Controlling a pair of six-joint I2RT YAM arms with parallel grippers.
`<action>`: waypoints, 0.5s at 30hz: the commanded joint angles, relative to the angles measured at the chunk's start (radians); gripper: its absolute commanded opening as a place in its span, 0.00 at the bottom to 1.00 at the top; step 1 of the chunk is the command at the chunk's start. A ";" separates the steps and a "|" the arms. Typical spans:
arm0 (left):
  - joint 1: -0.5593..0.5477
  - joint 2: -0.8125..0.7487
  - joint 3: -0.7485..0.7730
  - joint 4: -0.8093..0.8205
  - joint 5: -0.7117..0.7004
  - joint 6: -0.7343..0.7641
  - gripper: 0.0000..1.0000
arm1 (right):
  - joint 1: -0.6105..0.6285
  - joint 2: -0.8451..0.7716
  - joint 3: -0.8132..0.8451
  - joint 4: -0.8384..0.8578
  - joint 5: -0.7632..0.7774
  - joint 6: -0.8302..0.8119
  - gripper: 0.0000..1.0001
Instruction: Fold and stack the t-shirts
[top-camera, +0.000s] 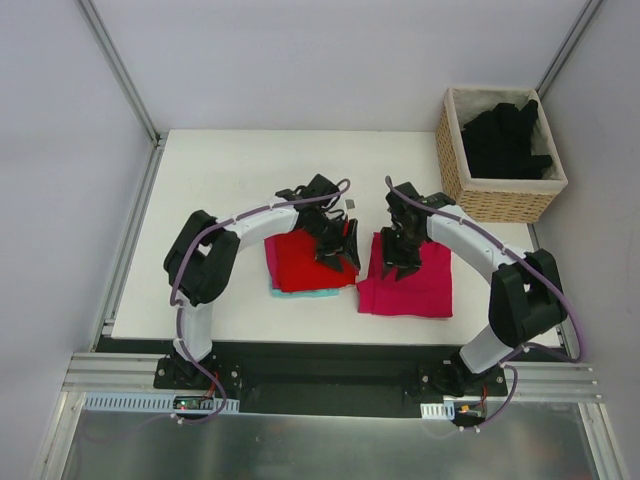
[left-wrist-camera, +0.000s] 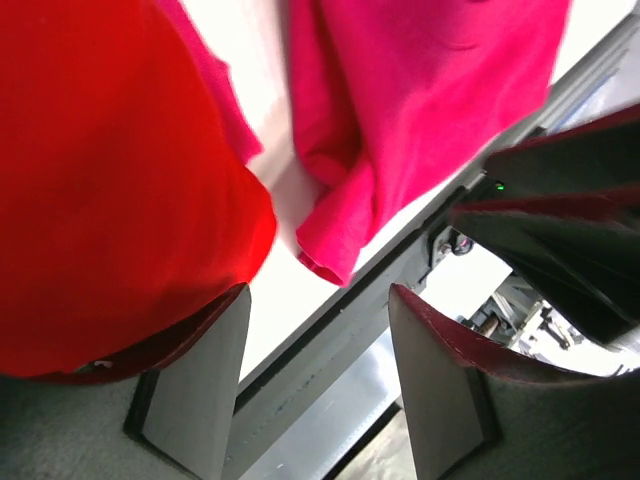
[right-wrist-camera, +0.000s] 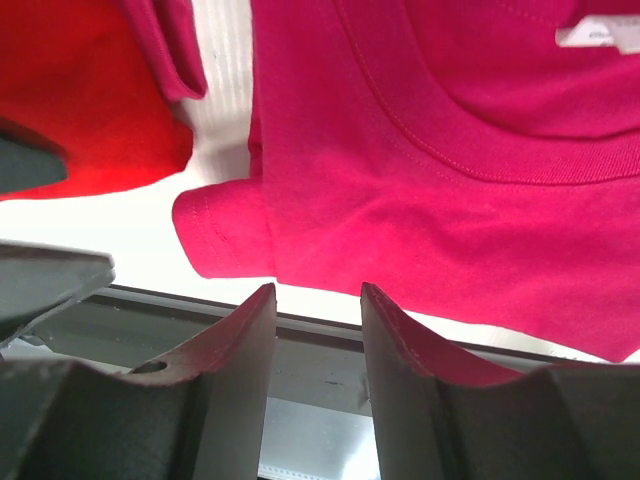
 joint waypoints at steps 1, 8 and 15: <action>0.040 -0.111 0.061 -0.018 -0.041 0.010 0.55 | 0.001 0.008 0.045 -0.031 -0.001 -0.023 0.42; 0.123 -0.091 0.016 -0.016 -0.018 -0.013 0.24 | -0.005 0.007 0.042 -0.036 -0.003 -0.040 0.42; 0.158 0.001 0.002 -0.016 -0.042 0.008 0.00 | -0.016 0.002 0.053 -0.054 0.000 -0.058 0.41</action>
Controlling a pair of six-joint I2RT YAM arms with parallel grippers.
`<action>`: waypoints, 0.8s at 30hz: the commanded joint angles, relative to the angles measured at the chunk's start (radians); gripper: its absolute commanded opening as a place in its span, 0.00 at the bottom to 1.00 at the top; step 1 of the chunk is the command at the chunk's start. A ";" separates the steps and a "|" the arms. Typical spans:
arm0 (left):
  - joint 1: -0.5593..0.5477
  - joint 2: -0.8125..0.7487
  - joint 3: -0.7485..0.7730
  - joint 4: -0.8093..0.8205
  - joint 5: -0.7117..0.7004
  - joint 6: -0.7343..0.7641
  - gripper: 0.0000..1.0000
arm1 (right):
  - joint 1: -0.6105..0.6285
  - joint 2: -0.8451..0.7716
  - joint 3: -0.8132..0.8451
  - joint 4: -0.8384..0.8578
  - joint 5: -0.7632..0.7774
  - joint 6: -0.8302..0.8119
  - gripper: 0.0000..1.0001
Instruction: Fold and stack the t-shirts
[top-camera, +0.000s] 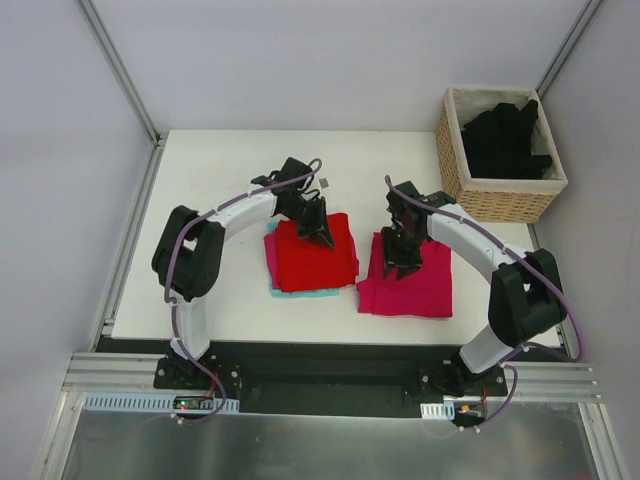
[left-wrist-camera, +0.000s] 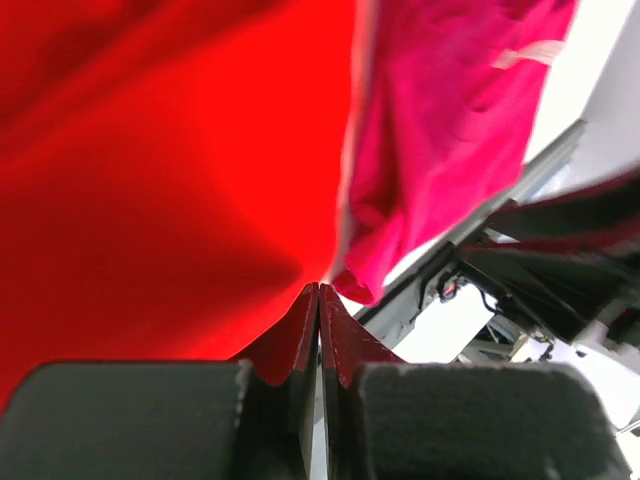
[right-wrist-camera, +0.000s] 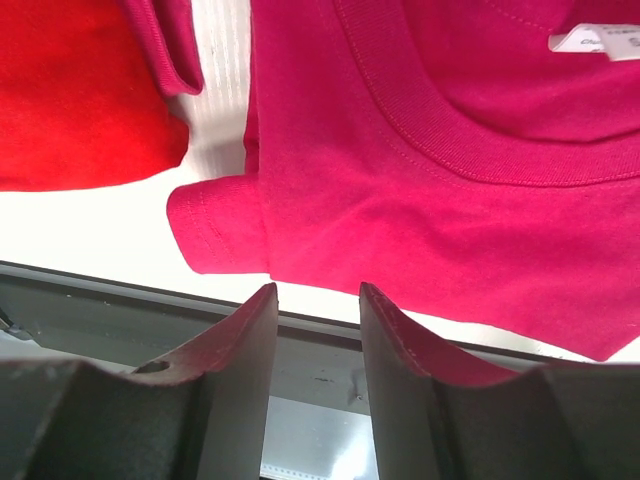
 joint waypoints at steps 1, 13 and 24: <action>0.008 0.057 -0.011 -0.018 -0.028 0.010 0.00 | -0.011 -0.006 0.034 -0.044 0.000 -0.027 0.41; 0.041 0.162 -0.143 -0.018 -0.070 -0.070 0.00 | -0.048 -0.040 0.045 -0.084 0.016 -0.047 0.40; 0.009 0.203 -0.191 -0.012 0.048 -0.015 0.00 | -0.060 -0.057 0.053 -0.113 0.017 -0.040 0.40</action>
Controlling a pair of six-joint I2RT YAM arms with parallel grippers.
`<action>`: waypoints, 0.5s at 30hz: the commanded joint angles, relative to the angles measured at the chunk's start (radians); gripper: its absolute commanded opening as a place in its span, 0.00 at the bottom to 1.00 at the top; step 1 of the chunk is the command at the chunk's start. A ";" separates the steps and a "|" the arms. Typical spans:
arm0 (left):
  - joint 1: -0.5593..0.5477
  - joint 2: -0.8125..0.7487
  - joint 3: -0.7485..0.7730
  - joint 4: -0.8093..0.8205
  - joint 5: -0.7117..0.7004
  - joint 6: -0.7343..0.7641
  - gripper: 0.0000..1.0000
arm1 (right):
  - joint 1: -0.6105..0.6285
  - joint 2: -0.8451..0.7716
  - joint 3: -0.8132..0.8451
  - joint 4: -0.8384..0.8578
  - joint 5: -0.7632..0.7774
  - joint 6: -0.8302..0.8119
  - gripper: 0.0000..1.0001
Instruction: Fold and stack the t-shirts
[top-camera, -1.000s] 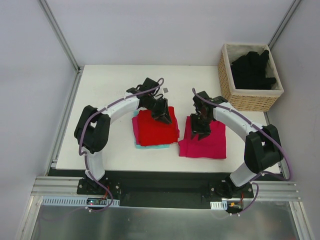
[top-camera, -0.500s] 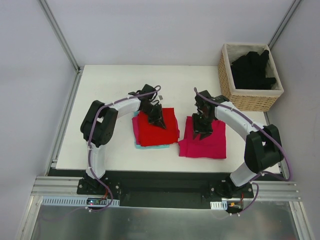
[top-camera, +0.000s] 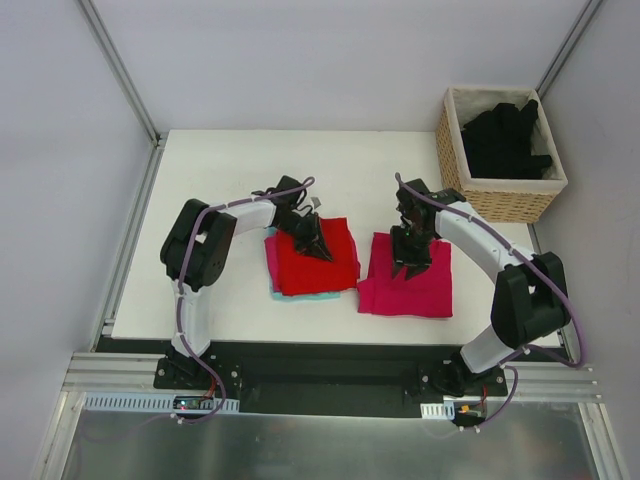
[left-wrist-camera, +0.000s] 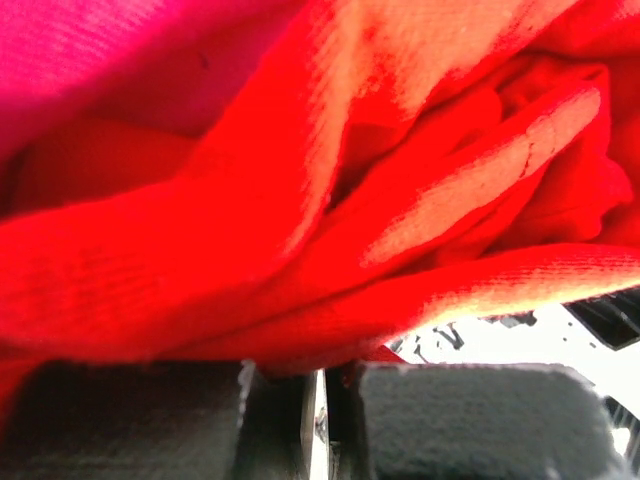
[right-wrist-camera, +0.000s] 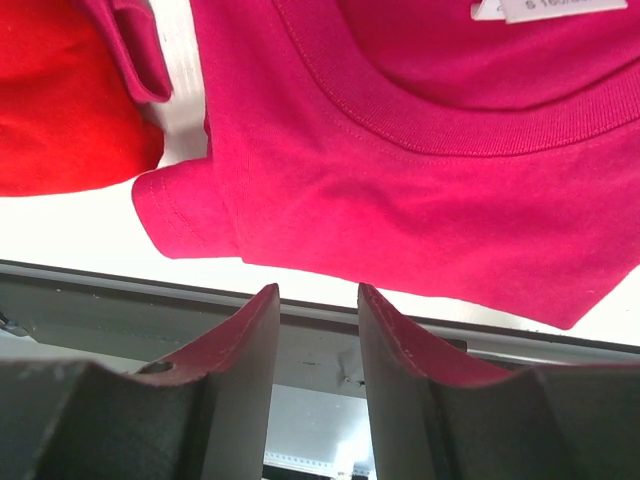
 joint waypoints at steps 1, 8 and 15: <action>-0.048 0.085 -0.058 -0.111 -0.019 0.087 0.00 | -0.003 -0.036 0.049 -0.052 0.009 -0.007 0.40; -0.088 0.069 -0.061 -0.112 0.032 0.112 0.00 | -0.003 -0.014 0.081 -0.056 0.002 -0.001 0.40; -0.088 0.010 -0.106 -0.112 -0.020 0.110 0.00 | -0.003 -0.018 0.087 -0.050 0.012 0.018 0.40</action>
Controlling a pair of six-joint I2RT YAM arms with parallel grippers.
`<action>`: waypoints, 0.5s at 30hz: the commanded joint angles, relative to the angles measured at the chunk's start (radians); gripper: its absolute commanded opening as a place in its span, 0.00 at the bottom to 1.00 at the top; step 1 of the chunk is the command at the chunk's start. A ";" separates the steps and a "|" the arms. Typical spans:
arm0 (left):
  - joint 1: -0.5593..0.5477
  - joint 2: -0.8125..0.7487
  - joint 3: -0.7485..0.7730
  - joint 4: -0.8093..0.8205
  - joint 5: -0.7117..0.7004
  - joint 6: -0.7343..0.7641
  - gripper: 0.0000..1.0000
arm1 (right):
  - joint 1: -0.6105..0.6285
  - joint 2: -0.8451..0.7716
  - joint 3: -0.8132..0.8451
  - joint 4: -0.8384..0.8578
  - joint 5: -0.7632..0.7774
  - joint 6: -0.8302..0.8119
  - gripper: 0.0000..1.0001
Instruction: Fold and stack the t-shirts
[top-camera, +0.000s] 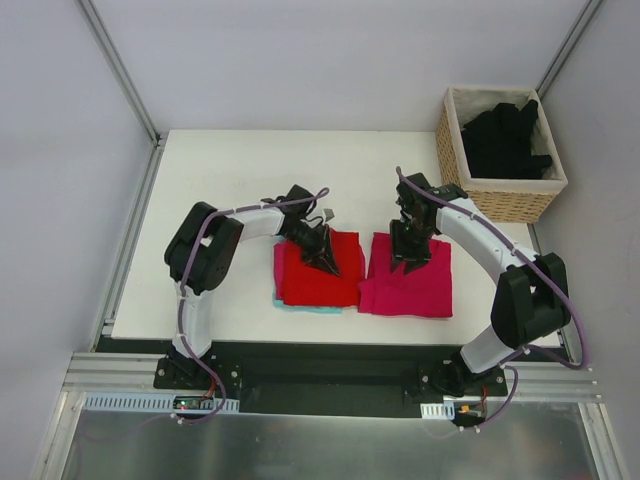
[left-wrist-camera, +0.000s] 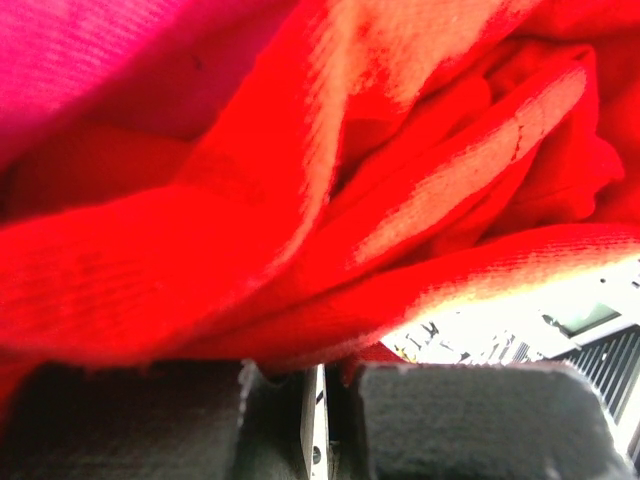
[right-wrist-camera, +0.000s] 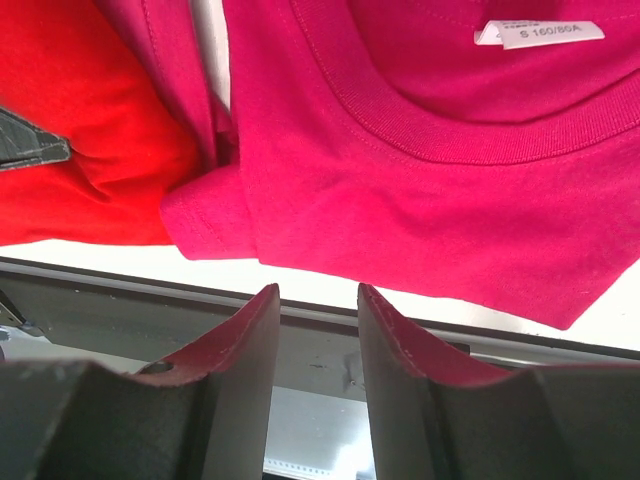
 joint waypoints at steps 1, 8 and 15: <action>-0.014 -0.002 -0.073 -0.113 -0.137 0.028 0.00 | -0.003 -0.019 0.034 -0.030 0.011 0.017 0.40; 0.001 -0.031 -0.056 -0.132 -0.168 0.012 0.07 | -0.003 -0.048 0.011 -0.038 0.030 0.018 0.40; 0.004 -0.097 0.009 -0.181 -0.205 0.009 0.48 | -0.003 -0.048 0.026 -0.051 0.063 0.017 0.40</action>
